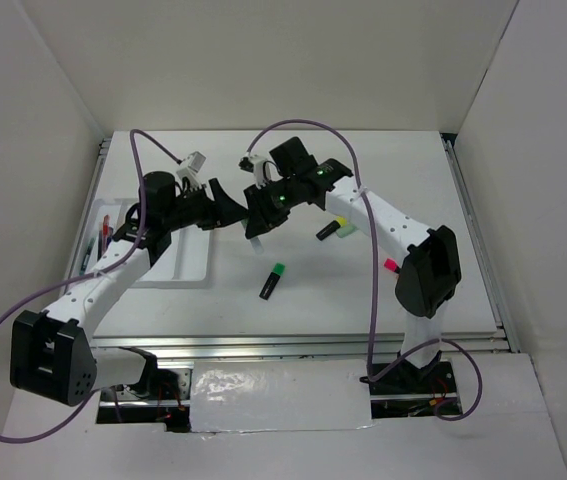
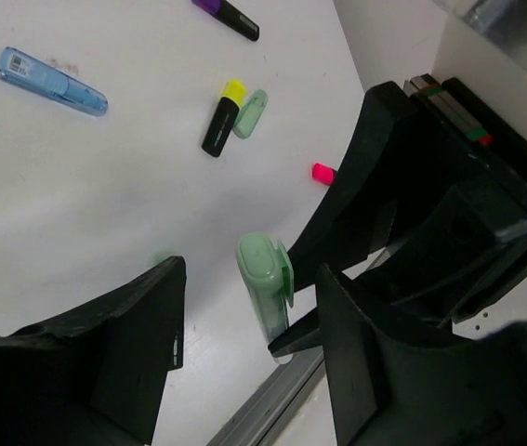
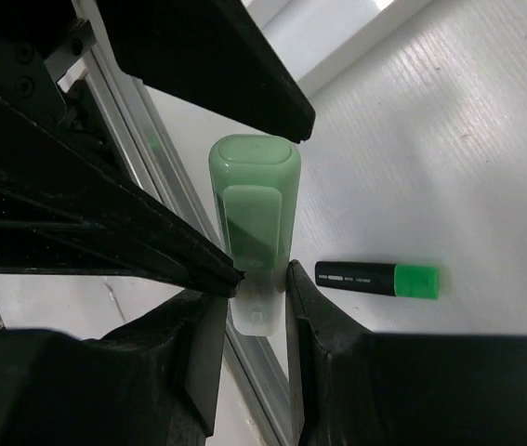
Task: Sort the stationery into containers
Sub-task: Pass the stationery from the right arm to the left, then place the stationery into the container
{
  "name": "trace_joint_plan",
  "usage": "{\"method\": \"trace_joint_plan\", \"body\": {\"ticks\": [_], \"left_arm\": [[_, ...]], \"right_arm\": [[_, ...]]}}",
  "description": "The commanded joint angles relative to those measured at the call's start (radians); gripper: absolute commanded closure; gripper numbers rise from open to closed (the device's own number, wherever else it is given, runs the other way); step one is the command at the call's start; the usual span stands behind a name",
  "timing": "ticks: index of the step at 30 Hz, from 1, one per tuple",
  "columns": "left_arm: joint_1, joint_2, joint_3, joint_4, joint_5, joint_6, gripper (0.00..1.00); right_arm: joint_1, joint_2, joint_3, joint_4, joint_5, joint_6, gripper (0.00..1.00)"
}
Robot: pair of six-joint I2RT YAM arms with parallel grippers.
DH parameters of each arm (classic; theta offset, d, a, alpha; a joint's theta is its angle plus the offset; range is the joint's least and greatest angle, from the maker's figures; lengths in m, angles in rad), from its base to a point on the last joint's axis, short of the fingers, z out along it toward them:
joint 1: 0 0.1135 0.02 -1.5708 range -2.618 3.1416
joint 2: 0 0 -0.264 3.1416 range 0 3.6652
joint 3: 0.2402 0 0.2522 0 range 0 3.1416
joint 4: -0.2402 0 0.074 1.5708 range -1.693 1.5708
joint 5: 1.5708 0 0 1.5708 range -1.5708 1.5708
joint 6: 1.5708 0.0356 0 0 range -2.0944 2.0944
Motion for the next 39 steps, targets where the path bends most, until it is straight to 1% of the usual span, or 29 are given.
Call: {"method": "trace_joint_plan", "body": {"ticks": [1, 4, 7, 8, 9, 10, 12, 13, 14, 15, 16, 17, 18, 19, 20, 21, 22, 23, 24, 25, 26, 27, 28, 30, 31, 32, 33, 35, 39], "left_arm": [[-0.008, -0.028, 0.005, 0.031, 0.015, -0.006, 0.31], [-0.023, -0.02, -0.004, 0.033, 0.017, -0.004, 0.38], [-0.026, -0.014, -0.01, 0.031, 0.023, -0.004, 0.48], [-0.028, -0.016, -0.004, 0.025, 0.023, -0.001, 0.53], [-0.028, -0.013, -0.001, 0.021, 0.028, 0.005, 0.56], [-0.026, -0.014, 0.008, 0.013, 0.029, 0.011, 0.62], [-0.014, -0.013, 0.017, 0.005, 0.05, 0.022, 0.69], [-0.004, -0.011, 0.03, 0.004, 0.061, 0.023, 0.76], [0.012, -0.008, 0.037, 0.001, 0.075, 0.026, 0.79], [0.029, -0.005, 0.049, -0.013, 0.086, 0.031, 0.82], [0.077, -0.004, 0.06, -0.027, 0.107, 0.054, 0.9], [0.105, 0.001, 0.094, -0.095, 0.12, 0.075, 0.94], [0.172, 0.018, 0.118, -0.146, 0.132, 0.103, 0.97], [0.203, 0.029, 0.178, -0.212, 0.139, 0.196, 1.0], [0.239, 0.041, 0.209, -0.37, 0.118, 0.247, 1.0], [0.321, 0.062, 0.238, -0.442, 0.095, 0.357, 1.0], [0.357, 0.076, 0.293, -0.506, 0.042, 0.417, 1.0], [0.397, 0.087, 0.325, -0.63, 0.016, 0.487, 1.0], [0.462, 0.12, 0.362, -0.684, -0.014, 0.552, 1.0], [0.486, 0.139, 0.422, -0.727, -0.085, 0.679, 1.0], [0.512, 0.186, 0.454, -0.776, -0.116, 0.774, 1.0], [0.568, 0.208, 0.476, -0.833, -0.142, 0.875, 1.0], [0.595, 0.237, 0.523, -0.863, -0.164, 0.919, 1.0], [0.67, 0.318, 0.56, -0.909, -0.19, 1.011, 0.94], [0.688, 0.355, 0.624, -0.927, -0.205, 1.033, 0.91], [0.719, 0.424, 0.651, -0.944, -0.209, 1.049, 0.89], [0.728, 0.456, 0.68, -0.97, -0.213, 1.074, 0.85], [0.74, 0.544, 0.753, -0.978, -0.227, 1.085, 0.82], [0.724, 0.645, 0.839, -0.989, -0.236, 1.093, 0.77]], "right_arm": [[0.007, 0.0, 0.062, 0.025, 0.017, 0.012, 1.0], [0.009, 0.001, 0.082, 0.033, 0.022, 0.016, 1.0], [0.009, 0.004, 0.108, 0.042, 0.01, 0.021, 1.0], [0.009, 0.004, 0.113, 0.042, 0.005, 0.021, 1.0], [0.007, 0.006, 0.121, 0.045, -0.007, 0.022, 1.0], [0.009, 0.007, 0.125, 0.042, -0.016, 0.016, 1.0], [0.006, 0.012, 0.131, 0.035, -0.045, 0.01, 1.0], [0.007, 0.009, 0.128, 0.033, -0.052, 0.006, 1.0], [0.007, 0.007, 0.124, 0.035, -0.058, 0.004, 0.97], [0.007, -0.003, 0.109, 0.033, -0.061, -0.001, 0.82], [0.007, -0.011, 0.101, 0.03, -0.064, -0.008, 0.71], [0.007, -0.019, 0.093, 0.028, -0.059, -0.022, 0.59], [0.001, -0.042, 0.07, 0.021, -0.056, -0.03, 0.4], [-0.003, -0.055, 0.053, 0.018, -0.064, -0.036, 0.36], [-0.014, -0.069, 0.038, 0.018, -0.073, -0.041, 0.34], [-0.045, -0.106, -0.009, 0.021, -0.084, -0.042, 0.31], [-0.062, -0.124, -0.037, 0.025, -0.098, -0.042, 0.31], [-0.078, -0.14, -0.062, 0.024, -0.111, -0.042, 0.3], [-0.111, -0.17, -0.104, 0.003, -0.108, -0.085, 0.3], [-0.126, -0.181, -0.123, -0.016, -0.105, -0.108, 0.3], [-0.138, -0.197, -0.149, -0.039, -0.077, -0.135, 0.3], [-0.157, -0.204, -0.166, -0.076, -0.056, -0.18, 0.32], [-0.168, -0.212, -0.184, -0.083, -0.04, -0.192, 0.32], [-0.189, -0.25, -0.261, -0.076, -0.013, -0.211, 0.33], [-0.209, -0.266, -0.287, -0.068, -0.006, -0.211, 0.33], [-0.217, -0.293, -0.328, -0.052, 0.013, -0.212, 0.33], [-0.227, -0.302, -0.347, -0.045, 0.02, -0.214, 0.33], [-0.255, -0.321, -0.385, -0.044, 0.027, -0.225, 0.34], [-0.315, -0.333, -0.427, -0.054, 0.016, -0.238, 0.36]]}}
